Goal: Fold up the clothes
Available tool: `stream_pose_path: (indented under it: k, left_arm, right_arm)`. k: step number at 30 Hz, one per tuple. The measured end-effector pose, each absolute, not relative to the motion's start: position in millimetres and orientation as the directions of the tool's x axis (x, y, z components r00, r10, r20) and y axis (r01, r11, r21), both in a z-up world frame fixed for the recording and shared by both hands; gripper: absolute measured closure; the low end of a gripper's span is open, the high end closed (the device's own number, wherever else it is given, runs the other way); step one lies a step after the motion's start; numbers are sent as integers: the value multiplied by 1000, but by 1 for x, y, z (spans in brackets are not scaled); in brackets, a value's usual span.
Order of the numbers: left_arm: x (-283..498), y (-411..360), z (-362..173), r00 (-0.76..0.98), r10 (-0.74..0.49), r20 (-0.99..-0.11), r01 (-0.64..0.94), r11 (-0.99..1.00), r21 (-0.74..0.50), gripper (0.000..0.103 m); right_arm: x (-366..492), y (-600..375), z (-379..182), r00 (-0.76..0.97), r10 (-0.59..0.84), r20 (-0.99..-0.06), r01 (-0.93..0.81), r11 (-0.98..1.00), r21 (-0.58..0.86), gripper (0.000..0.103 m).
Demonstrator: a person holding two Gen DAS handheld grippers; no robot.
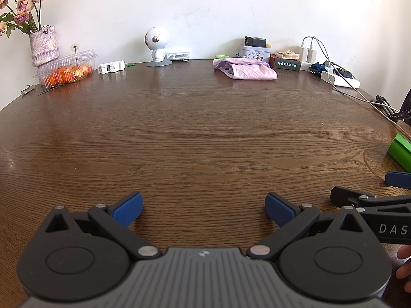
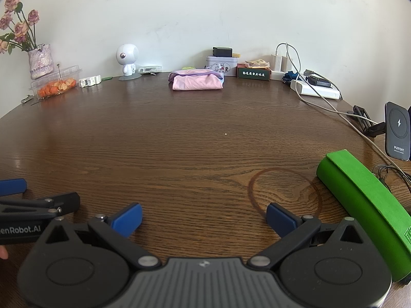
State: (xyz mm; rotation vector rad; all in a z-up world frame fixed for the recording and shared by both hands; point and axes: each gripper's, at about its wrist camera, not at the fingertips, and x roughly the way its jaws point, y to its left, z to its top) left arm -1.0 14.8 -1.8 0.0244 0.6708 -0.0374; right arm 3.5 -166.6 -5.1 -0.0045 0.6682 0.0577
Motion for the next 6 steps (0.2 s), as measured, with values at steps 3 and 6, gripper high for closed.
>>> stream_pose_path:
  k: [3, 6]
  left_arm:
    - [-1, 15, -2, 783, -26, -622, 43, 999, 11, 1]
    - [-1, 15, -2, 783, -25, -622, 43, 999, 13, 1]
  right_arm:
    - [4, -167, -5, 783, 52, -619, -55, 998, 14, 0]
    - [4, -167, -5, 783, 52, -619, -56, 998, 14, 0]
